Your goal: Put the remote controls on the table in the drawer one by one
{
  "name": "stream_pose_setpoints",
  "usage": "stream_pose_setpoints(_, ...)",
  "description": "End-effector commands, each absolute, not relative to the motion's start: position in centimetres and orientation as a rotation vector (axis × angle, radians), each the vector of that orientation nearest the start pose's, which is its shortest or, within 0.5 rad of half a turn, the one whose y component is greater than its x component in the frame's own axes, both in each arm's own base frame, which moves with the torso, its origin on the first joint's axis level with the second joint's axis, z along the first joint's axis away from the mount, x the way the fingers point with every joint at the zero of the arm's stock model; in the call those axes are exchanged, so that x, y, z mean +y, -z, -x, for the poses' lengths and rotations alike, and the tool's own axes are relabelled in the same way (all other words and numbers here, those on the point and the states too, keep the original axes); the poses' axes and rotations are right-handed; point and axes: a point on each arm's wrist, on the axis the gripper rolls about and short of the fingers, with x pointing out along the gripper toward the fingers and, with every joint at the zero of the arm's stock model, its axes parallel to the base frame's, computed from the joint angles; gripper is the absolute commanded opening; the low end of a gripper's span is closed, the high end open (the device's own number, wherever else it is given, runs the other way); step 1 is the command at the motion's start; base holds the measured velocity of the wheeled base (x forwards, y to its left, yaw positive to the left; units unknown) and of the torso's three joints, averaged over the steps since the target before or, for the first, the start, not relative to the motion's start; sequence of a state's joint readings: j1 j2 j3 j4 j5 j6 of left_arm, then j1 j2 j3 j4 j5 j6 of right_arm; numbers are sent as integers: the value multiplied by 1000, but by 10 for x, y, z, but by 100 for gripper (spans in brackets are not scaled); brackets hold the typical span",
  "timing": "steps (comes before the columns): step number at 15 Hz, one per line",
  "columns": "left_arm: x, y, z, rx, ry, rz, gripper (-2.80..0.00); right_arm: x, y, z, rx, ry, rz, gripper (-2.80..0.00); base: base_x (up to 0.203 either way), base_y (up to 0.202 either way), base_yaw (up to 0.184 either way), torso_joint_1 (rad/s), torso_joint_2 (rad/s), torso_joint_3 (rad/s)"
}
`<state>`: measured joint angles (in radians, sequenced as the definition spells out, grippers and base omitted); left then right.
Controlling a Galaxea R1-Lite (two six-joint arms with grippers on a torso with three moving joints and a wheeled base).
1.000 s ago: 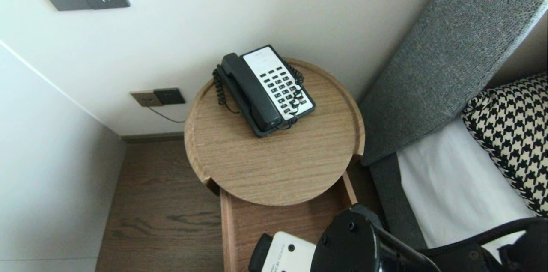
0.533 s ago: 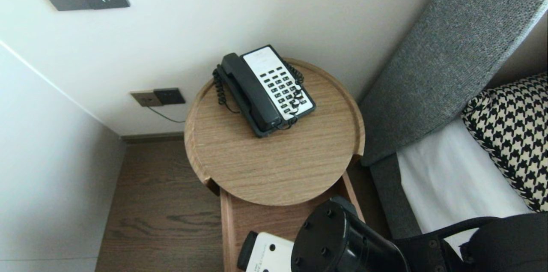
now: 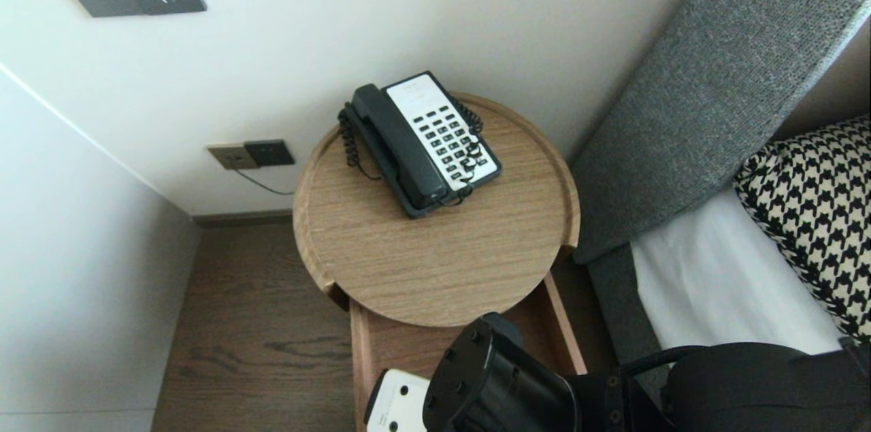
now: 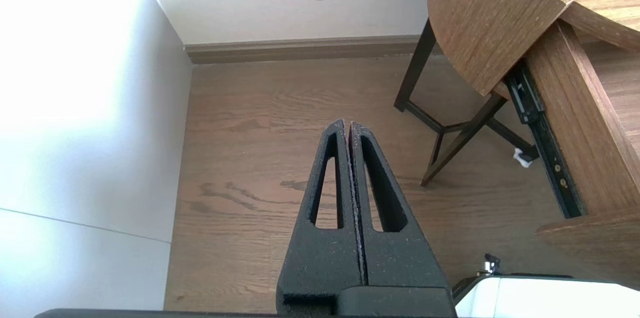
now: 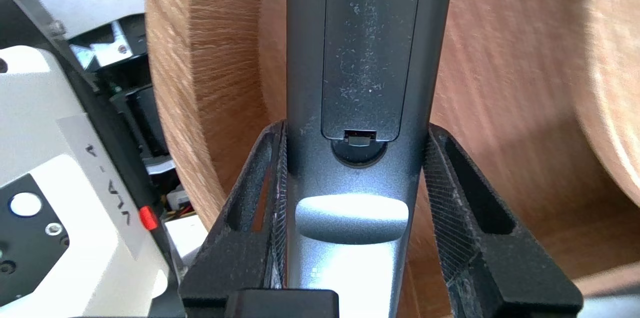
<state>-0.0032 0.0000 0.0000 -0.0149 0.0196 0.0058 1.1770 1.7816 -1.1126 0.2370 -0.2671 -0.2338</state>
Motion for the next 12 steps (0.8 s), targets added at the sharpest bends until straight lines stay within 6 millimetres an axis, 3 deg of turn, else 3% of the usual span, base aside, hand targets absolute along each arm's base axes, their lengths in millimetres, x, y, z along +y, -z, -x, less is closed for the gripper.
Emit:
stream_pose_setpoints(1, 1, -77, 23, -15, -17, -6, -280, 288, -160, -127, 623, -949, 831, -280, 0, 0, 0, 0, 0, 0)
stream_pose_setpoints(8, 1, -77, 23, -15, -17, -6, -280, 286, -151, -152, 686, -927, 782, -280, 0, 0, 0, 0, 0, 0)
stream_pose_setpoints(12, 1, -77, 23, -15, -17, -6, -280, 296, -141, -164, 713, -938, 760, -280, 0, 0, 0, 0, 0, 0)
